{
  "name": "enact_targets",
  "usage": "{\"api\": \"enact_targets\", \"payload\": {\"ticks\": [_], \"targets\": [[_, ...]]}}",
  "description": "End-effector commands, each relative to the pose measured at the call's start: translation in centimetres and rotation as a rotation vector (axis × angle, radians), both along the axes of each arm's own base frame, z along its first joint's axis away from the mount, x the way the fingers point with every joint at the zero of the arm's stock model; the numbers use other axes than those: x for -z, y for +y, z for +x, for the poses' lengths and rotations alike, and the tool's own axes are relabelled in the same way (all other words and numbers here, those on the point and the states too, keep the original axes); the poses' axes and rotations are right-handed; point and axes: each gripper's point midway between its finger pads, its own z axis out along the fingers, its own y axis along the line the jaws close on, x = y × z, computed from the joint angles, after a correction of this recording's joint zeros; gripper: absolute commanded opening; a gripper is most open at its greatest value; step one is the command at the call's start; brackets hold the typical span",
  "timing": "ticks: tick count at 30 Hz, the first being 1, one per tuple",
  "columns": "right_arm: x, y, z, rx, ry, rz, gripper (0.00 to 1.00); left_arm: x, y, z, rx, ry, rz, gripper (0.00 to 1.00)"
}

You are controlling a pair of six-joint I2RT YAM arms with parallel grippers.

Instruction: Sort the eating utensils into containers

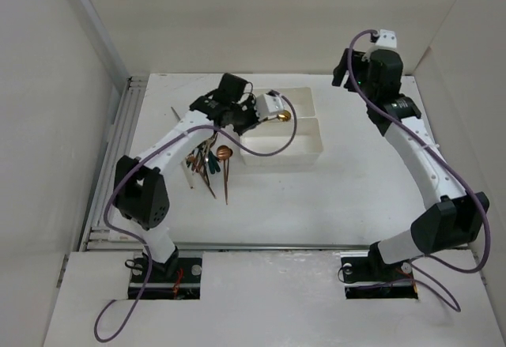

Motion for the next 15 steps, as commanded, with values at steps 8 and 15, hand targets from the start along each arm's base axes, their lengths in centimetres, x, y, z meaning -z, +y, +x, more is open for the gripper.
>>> {"api": "enact_targets", "payload": {"ticks": [8,15], "targets": [[-3.2,-0.5,-2.7,-0.058,-0.1,0.105,0.81,4.3,-9.0,-0.4,0.442,-0.11,0.01,0.0],[-2.3,-0.8,-3.3,-0.066,-0.08,0.057,0.84,5.5,-8.7,-0.1,0.385,-0.07,0.019,0.43]]}}
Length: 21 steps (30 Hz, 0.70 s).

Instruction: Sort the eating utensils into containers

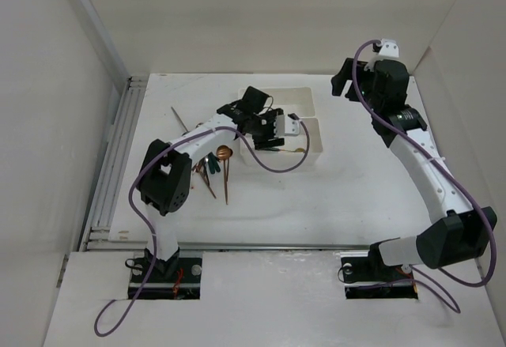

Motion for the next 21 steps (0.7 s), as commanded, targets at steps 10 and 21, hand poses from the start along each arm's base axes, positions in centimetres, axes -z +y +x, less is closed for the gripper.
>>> {"api": "enact_targets", "payload": {"ticks": [10,21], "targets": [[1.3,3.3,1.1,-0.099,0.059,-0.039,0.93,-17.1,8.5,9.1,-0.82,0.111,-0.549,0.78],[5.6,10.5,-0.1,-0.097,0.208,-0.193,0.89,-10.3,30.3,7.1,-1.622,0.212,-0.574,0.33]]}}
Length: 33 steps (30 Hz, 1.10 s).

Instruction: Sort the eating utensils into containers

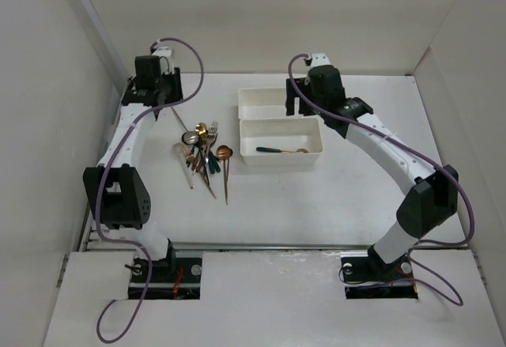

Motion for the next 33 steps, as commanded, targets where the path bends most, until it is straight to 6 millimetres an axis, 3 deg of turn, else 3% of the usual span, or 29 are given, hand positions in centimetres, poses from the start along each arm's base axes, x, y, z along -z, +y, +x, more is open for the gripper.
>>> {"api": "enact_targets", "payload": {"ticks": [1,2,5,6,9,13,16,18,26,29,30,31,33], "targets": [[-2.2,0.6,-0.4,0.041,-0.04,0.002,0.89,3.5,3.3,-4.4,-0.272,0.159,-0.154,0.37],[-2.2,0.9,-0.5,0.031,-0.035,0.016,0.89,6.8,3.5,-6.0,-0.307,0.251,-0.167,0.42],[-2.1,2.2,-0.9,0.009,-0.03,0.043,0.89,10.4,2.1,-9.6,-0.33,0.413,-0.254,0.5],[-2.1,2.2,-0.9,0.009,-0.03,0.043,0.89,12.8,1.8,-11.7,-0.347,0.501,-0.262,0.5],[-2.1,2.4,-1.0,0.01,-0.033,0.038,0.89,15.8,1.5,-14.5,-0.368,0.596,-0.27,0.5],[-1.4,1.8,-1.6,0.038,-0.018,0.017,0.89,17.5,1.5,-15.5,-0.369,0.646,-0.255,0.47],[-1.5,1.2,-2.0,0.055,-0.024,0.009,0.89,18.4,1.6,-15.1,-0.361,0.654,-0.245,0.45],[-1.6,1.0,-2.1,0.068,-0.025,0.015,0.89,19.8,2.0,-15.0,-0.383,0.678,-0.22,0.39],[-3.2,-0.2,-2.3,0.111,-0.061,0.011,0.89,23.1,2.6,-15.4,-0.396,0.747,-0.218,0.31],[-3.0,-0.4,-2.4,0.122,-0.056,0.001,0.89,23.3,3.1,-15.6,-0.42,0.75,-0.242,0.22],[-3.0,-0.6,-2.4,0.13,-0.059,-0.003,0.89,23.3,3.1,-15.6,-0.42,0.75,-0.242,0.09],[-3.0,-0.6,-2.4,0.13,-0.059,-0.003,0.89,23.0,3.1,-15.5,-0.419,0.74,-0.243,0.03],[-3.0,-0.6,-2.4,0.13,-0.059,-0.003,0.89,22.4,3.1,-15.6,-0.418,0.734,-0.244,0.0]]}}
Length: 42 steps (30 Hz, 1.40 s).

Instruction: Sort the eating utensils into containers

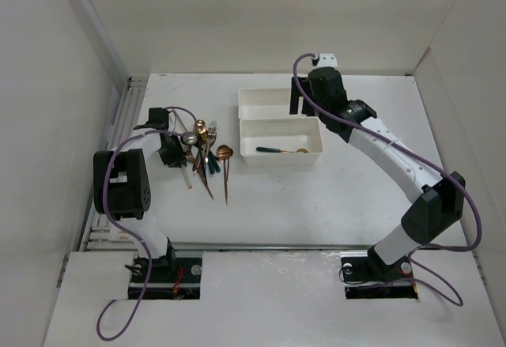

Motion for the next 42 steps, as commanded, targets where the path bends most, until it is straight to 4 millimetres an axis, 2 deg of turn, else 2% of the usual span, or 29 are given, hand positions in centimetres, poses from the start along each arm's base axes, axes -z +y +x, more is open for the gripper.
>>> {"api": "enact_targets", "payload": {"ticks": [1,4,5,6,8,9,11,13,15,18,21,25,27,29,31,33,34,36,37,40,41,42], "targets": [[-2.5,-0.4,-0.4,0.022,-0.051,0.022,0.89,0.1,0.4,-1.4,-0.019,0.032,0.014,0.0],[-3.0,-0.4,-0.3,0.018,-0.062,0.021,0.89,-1.0,0.7,-1.6,-0.028,0.018,0.014,0.0],[-2.5,-0.3,-0.1,0.018,-0.053,0.015,0.89,-1.9,0.6,-1.4,-0.024,0.002,0.005,0.0],[-3.0,-0.2,-0.1,0.018,-0.062,0.021,0.89,-1.8,0.5,-1.6,-0.024,0.011,0.005,0.0],[-2.8,0.0,0.3,0.014,-0.059,0.01,0.89,-3.6,0.0,-0.9,0.001,-0.033,-0.023,0.0],[-3.6,0.0,0.5,0.009,-0.08,0.011,0.89,-3.9,-0.1,-0.6,0.013,-0.043,-0.027,0.0],[-3.2,0.4,0.9,-0.004,-0.073,0.001,0.89,-4.6,-0.3,-0.4,0.031,-0.059,-0.036,0.0],[-3.9,0.6,1.2,-0.004,-0.085,0.009,0.89,-4.6,-0.3,-0.7,0.039,-0.048,-0.034,0.0],[-3.5,0.7,1.4,-0.008,-0.079,-0.004,0.89,-4.6,-0.3,-0.7,0.039,-0.048,-0.034,0.0],[-3.9,0.7,1.4,-0.012,-0.089,-0.008,0.89,-4.8,-0.9,-1.0,0.063,-0.054,-0.065,0.0],[-3.7,0.6,1.5,-0.016,-0.09,-0.016,0.89,-4.8,-0.6,-1.0,0.064,-0.055,-0.061,0.0],[-3.3,0.8,1.4,-0.026,-0.08,-0.017,0.91,-3.0,0.0,-1.1,0.058,-0.016,-0.052,0.0],[-2.8,1.4,1.1,-0.061,-0.063,-0.006,0.96,-2.4,0.8,-0.9,0.035,-0.008,-0.044,0.0],[-2.3,1.4,1.3,-0.084,-0.042,0.022,1.0,-1.9,0.8,-1.0,0.043,0.005,-0.042,0.12],[-0.8,0.6,1.5,-0.086,0.003,0.057,1.0,-1.9,1.2,-0.7,0.044,0.003,-0.038,0.25],[-0.4,-0.3,1.5,-0.064,0.025,0.108,1.0,-1.9,1.6,-0.3,0.033,-0.006,-0.037,0.28],[0.6,-1.6,1.8,-0.034,0.047,0.115,1.0,-1.9,1.6,-0.3,0.033,-0.006,-0.037,0.28],[0.1,-2.7,1.9,-0.009,0.034,0.154,1.0,-1.9,2.0,0.1,0.022,-0.009,-0.037,0.28],[0.7,-4.1,2.0,0.019,0.045,0.149,1.0,-1.9,2.4,0.1,0.013,-0.01,-0.037,0.27],[0.6,-7.4,2.1,0.145,0.029,0.189,0.84,-2.2,3.0,0.6,0.009,-0.029,-0.02,0.24],[1.9,-10.1,2.0,0.219,0.053,0.201,0.74,-1.9,2.9,0.2,0.009,-0.017,-0.022,0.24],[1.9,-11.8,2.0,0.267,0.045,0.226,0.72,-1.9,2.9,0.2,0.009,-0.017,-0.022,0.24]]}}
